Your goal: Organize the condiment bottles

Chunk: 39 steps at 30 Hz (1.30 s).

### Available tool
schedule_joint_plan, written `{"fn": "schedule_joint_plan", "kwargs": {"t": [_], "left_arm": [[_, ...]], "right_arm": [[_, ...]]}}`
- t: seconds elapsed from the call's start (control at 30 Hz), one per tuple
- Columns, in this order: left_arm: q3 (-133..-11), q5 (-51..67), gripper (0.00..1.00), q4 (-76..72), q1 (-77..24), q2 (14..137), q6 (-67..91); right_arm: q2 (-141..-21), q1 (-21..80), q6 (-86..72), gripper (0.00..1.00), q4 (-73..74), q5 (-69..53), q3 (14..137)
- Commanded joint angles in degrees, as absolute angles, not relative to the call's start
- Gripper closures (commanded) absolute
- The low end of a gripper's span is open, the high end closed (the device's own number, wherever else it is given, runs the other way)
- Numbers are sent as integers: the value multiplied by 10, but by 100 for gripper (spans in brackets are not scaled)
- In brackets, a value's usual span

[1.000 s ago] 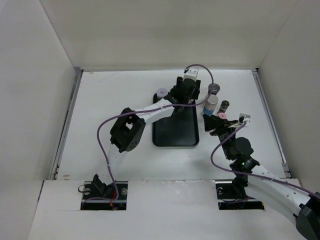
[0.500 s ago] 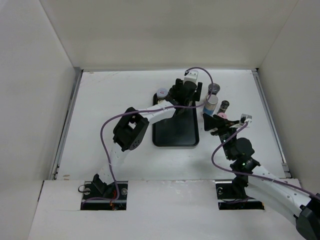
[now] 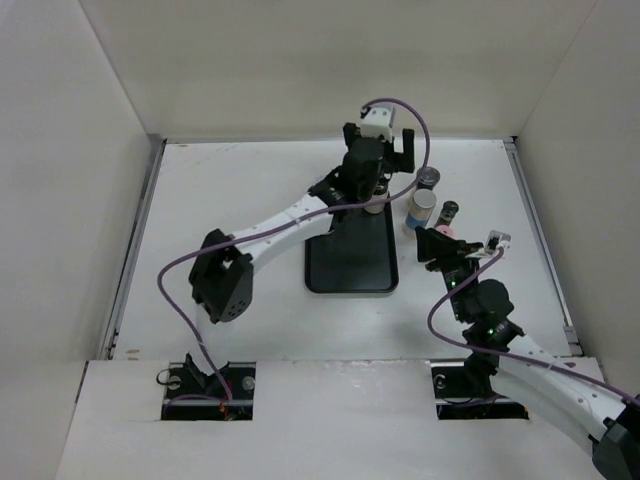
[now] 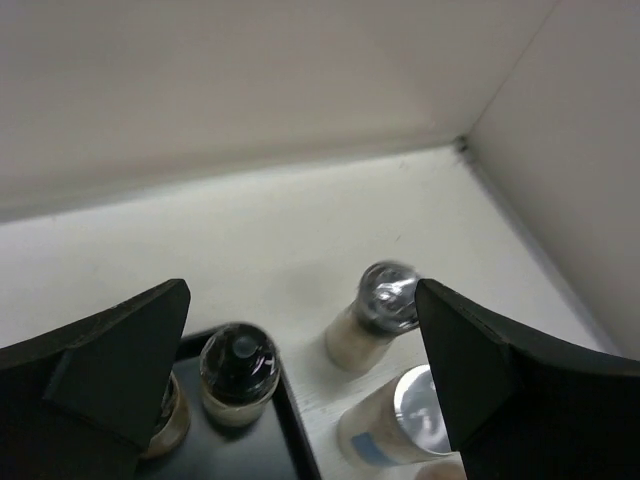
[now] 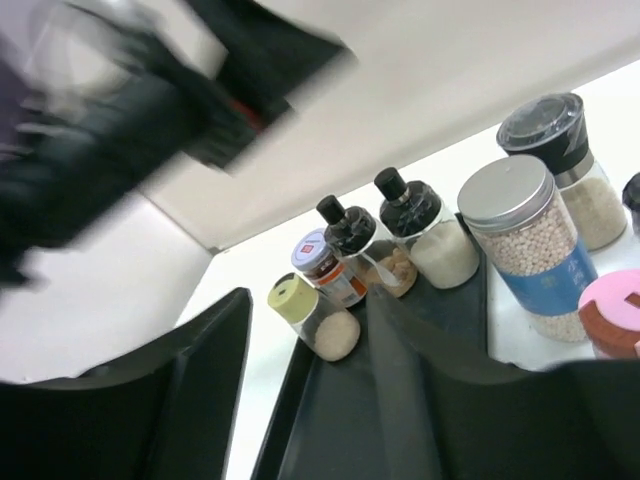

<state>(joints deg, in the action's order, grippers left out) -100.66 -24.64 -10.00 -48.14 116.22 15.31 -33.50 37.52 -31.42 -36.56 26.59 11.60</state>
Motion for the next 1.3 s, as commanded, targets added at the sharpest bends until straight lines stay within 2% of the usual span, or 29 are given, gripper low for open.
{"fn": "schedule_joint_plan", "kwargs": {"t": [0.0,0.07,0.13,0.2,0.3,0.37,0.5,0.57,0.8,1.17,1.27], "left_arm": [[-982,-237,0,-165,-487,1035,149],[-919,-247,0,-178,-477,973,154],[-823,-296,0,-198,-462,903,172],[-711,-345,0,-211,-440,829,201],[-551,-355,0,-219,-402,732,247],[-434,-343,0,-209,-370,667,299],[-280,-305,0,-193,-306,600,374],[-226,-277,0,-205,-275,592,409],[-148,-232,0,-300,-230,596,466],[-134,-172,0,-373,-231,691,499],[-134,-169,0,-383,-232,699,503]], "right_arm": [[-346,371,-316,51,-371,274,128],[-359,367,-318,61,-356,275,144],[-373,367,-325,64,-325,272,173],[-400,369,-325,65,-289,273,206],[-458,360,-321,63,-219,274,268],[-494,346,-318,52,-177,276,305],[-549,299,-306,22,-106,282,371],[-569,279,-292,14,-75,291,402],[-683,227,-228,0,44,326,527],[-809,212,-207,0,64,302,584],[-826,210,-202,3,55,285,591]]}}
